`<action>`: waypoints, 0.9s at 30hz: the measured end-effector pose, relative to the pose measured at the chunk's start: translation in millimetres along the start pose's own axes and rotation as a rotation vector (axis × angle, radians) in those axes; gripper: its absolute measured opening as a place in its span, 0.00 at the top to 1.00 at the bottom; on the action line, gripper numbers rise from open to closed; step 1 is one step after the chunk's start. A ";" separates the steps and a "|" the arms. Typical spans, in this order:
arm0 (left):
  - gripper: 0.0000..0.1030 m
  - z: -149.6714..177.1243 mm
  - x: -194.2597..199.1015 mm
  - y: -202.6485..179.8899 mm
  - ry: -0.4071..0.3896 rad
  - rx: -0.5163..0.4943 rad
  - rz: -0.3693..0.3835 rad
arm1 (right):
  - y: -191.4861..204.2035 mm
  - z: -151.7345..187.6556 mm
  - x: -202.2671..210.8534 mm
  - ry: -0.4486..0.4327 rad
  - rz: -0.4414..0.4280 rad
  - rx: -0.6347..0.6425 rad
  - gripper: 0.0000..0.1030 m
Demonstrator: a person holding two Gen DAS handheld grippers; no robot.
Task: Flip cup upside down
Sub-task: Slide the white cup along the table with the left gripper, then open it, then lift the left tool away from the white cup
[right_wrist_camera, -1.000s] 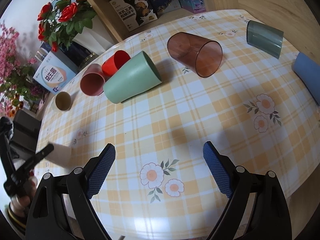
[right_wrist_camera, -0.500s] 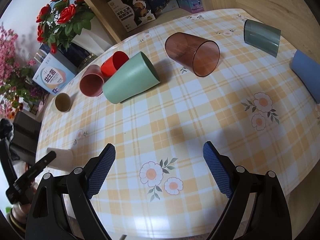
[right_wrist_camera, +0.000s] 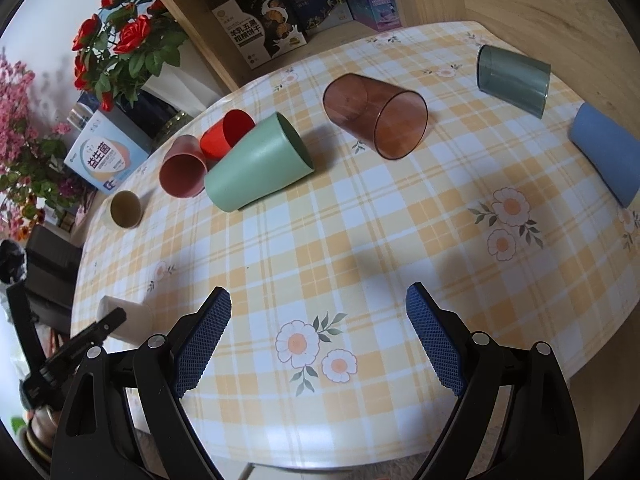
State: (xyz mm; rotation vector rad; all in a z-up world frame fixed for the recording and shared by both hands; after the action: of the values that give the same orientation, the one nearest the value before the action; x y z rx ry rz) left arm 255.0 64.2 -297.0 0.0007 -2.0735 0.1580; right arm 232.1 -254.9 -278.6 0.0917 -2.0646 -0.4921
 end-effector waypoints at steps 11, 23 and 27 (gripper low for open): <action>0.06 9.2 5.8 -5.8 0.033 -0.007 -0.012 | -3.9 2.5 25.4 -0.028 0.013 0.006 0.16; 0.06 -3.6 67.2 -16.2 -0.075 -0.048 0.000 | 9.5 1.6 82.4 -0.086 0.041 0.068 0.16; 0.06 -11.0 110.1 -25.4 -0.154 -0.081 0.002 | 25.9 -3.9 116.2 -0.147 0.042 0.113 0.16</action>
State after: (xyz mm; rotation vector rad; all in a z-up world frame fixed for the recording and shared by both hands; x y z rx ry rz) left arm 212.7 47.5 -193.0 -0.0400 -2.2322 0.0774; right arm 178.0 -262.7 -172.7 0.0808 -2.2332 -0.3649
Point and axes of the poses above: each gripper's, at about its wrist camera, not at the fingertips, and x roughly against the way its jaws point, y to its left, z to its underside, the point moved 7 cm from there along -x, roughly the way its jaws point, and after that the axes turned 1 degree about -x, right-handed, at the moved point
